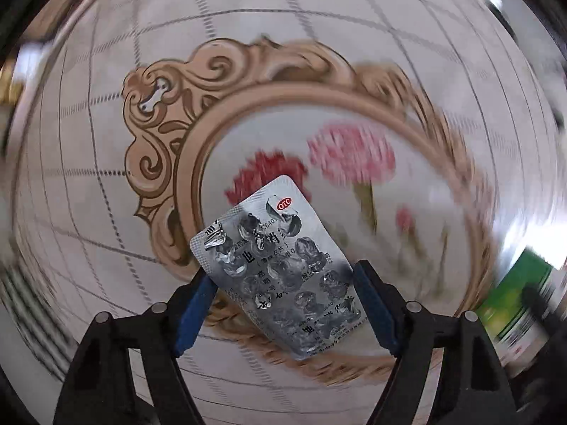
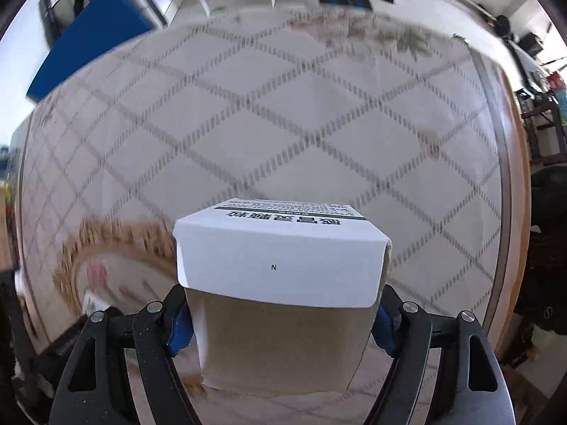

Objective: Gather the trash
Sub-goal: 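Grasp the silver blister pack with the left tool while the right tool grasps the white box, then carry the blister pack and white box over the bin and open both tools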

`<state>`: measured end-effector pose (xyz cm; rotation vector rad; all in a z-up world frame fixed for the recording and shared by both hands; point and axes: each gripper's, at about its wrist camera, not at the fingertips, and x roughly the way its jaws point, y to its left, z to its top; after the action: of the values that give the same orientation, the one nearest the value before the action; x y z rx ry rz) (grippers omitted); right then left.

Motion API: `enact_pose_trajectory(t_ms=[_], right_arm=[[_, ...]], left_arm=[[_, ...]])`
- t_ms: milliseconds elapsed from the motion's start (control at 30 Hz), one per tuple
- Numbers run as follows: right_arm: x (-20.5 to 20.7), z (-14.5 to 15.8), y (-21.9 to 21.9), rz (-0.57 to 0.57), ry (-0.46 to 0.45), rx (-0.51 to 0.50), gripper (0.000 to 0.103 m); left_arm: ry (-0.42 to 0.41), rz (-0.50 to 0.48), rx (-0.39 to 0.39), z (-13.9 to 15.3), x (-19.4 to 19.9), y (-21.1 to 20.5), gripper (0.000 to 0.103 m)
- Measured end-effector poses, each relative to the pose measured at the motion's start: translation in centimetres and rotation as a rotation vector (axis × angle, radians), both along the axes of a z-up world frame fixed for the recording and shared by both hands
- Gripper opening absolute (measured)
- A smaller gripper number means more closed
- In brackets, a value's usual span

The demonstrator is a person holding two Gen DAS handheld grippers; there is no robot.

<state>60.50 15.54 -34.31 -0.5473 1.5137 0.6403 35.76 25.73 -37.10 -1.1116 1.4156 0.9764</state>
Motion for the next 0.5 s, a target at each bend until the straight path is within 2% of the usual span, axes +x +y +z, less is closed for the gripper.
enact_pose_trajectory(t_ms=[67,133,167,233,300,367,500], right_arm=[[-1.1,-0.2,-2.5,0.038,0.015,-0.018,0.08],[-2.0,-0.3,-4.0,0.069,0.021,-0.037,0.08],[-2.6,-0.4,-5.0,0.088,0.022,-0.05,0.08],[-3.7,-0.4,-6.2,0.128,0.006,-0.075,0.08],[-4.7,-0.5,-7.3,0.152,-0.022,-0.094,0.08],[-5.3,-0.9,-7.8,0.151,-0.035,-0.109,0.08],[-5.2,-2.1,-8.1,0.123,-0.031,-0.114,0.081]], left_arm=[[0.027,-0.137,0.002,-0.2,0.1,-2.5,0.076],[0.05,-0.207,-0.01,-0.6,-0.6,-4.2,0.077],[0.038,-0.206,-0.002,-0.5,-1.0,-4.7,0.077],[0.029,-0.171,-0.011,-0.6,-2.0,-5.5,0.08],[-0.005,-0.067,-0.029,-0.7,-3.2,-5.7,0.081],[-0.004,0.004,-0.021,-0.7,-3.7,-5.8,0.086],[-0.018,0.056,-0.002,-0.3,-3.9,-6.5,0.081]])
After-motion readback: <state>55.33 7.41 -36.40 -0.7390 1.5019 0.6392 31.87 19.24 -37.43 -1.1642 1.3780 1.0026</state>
